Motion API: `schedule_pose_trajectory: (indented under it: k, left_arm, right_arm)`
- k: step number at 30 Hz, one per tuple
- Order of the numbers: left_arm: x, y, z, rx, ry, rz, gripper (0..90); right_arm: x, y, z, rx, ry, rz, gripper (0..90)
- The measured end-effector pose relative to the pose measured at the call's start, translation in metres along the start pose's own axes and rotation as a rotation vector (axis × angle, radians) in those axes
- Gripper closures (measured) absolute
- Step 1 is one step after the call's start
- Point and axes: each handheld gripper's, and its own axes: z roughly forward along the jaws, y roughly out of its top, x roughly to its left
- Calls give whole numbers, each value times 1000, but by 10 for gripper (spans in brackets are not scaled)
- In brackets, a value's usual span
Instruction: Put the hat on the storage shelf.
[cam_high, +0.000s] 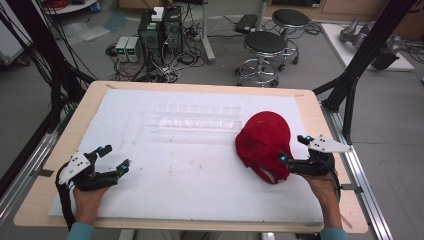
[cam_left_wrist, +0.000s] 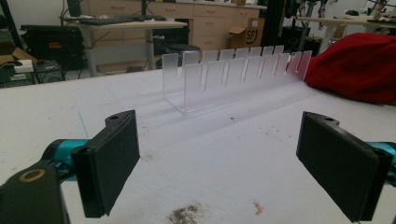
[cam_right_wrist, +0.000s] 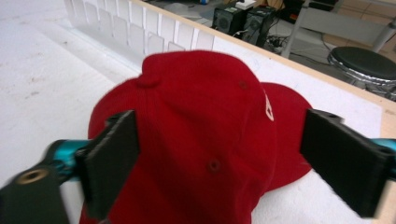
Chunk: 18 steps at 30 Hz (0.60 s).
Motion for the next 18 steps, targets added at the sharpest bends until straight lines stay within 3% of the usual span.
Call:
schedule_pose_trajectory:
  k: [6, 18]
  left_arm:
    - [0, 0, 0, 1, 0, 2, 136]
    - [0, 0, 0, 1, 0, 6, 136]
  right_arm:
    - [-5, -11, 7, 49, 4, 1, 166]
    - [-9, -19, 21, 130, 60, 11, 371]
